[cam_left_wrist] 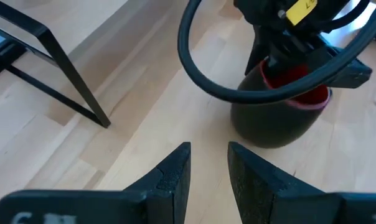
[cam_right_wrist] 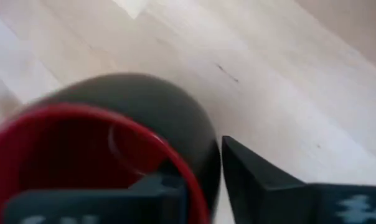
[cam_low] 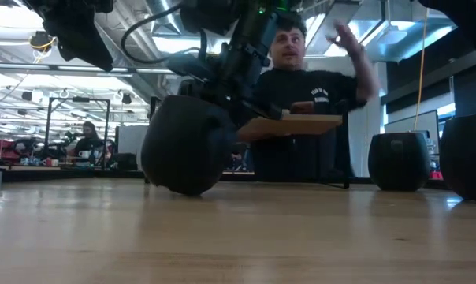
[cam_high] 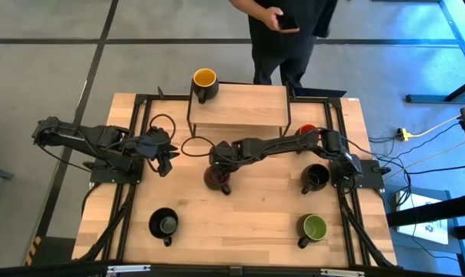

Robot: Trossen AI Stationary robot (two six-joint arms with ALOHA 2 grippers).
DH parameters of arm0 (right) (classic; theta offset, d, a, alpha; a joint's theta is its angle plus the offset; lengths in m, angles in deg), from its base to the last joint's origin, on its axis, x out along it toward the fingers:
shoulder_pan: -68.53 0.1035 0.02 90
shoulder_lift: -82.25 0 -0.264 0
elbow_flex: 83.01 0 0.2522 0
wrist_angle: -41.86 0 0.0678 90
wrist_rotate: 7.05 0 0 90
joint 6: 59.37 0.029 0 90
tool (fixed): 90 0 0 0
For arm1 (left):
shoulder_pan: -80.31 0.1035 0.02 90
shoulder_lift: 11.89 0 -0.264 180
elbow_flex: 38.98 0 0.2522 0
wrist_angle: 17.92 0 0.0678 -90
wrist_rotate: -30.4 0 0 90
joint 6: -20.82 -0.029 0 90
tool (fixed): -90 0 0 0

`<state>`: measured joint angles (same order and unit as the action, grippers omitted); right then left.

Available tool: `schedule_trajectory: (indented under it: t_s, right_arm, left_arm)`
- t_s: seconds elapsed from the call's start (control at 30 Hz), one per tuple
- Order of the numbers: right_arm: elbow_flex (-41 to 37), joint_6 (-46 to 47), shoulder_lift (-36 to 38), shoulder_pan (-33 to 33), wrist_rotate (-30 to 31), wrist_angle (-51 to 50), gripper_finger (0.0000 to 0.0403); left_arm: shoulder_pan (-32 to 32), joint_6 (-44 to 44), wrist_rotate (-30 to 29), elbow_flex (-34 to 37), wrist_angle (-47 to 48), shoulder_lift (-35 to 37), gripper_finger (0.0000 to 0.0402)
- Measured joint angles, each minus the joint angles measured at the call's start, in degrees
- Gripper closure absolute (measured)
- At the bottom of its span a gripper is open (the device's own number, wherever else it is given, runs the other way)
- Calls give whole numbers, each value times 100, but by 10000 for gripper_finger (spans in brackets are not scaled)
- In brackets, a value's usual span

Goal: Place coffee mugs
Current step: Put the red mug on the shelf

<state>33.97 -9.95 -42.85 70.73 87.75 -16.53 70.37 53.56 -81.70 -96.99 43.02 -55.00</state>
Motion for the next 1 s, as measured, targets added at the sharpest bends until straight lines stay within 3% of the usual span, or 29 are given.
schedule_trajectory:
  t_s: [0.17, 0.4, 0.77, 1.0]
  right_arm:
    - [-11, -59, -11, 2, 58, -1, 394]
    - [-11, -321, 55, 9, 110, -173, 396]
    - [0, -697, 925, 0, 807, -764, 396]
    - [0, -934, 751, -3, 1027, -1374, 397]
  left_arm:
    - [0, -3, 2, 0, -4, 2, 301]
    - [0, -27, 4, 0, -6, 1, 301]
    - [0, -29, 11, 0, -15, 0, 301]
    - [0, -7, 11, 0, -33, 0, 301]
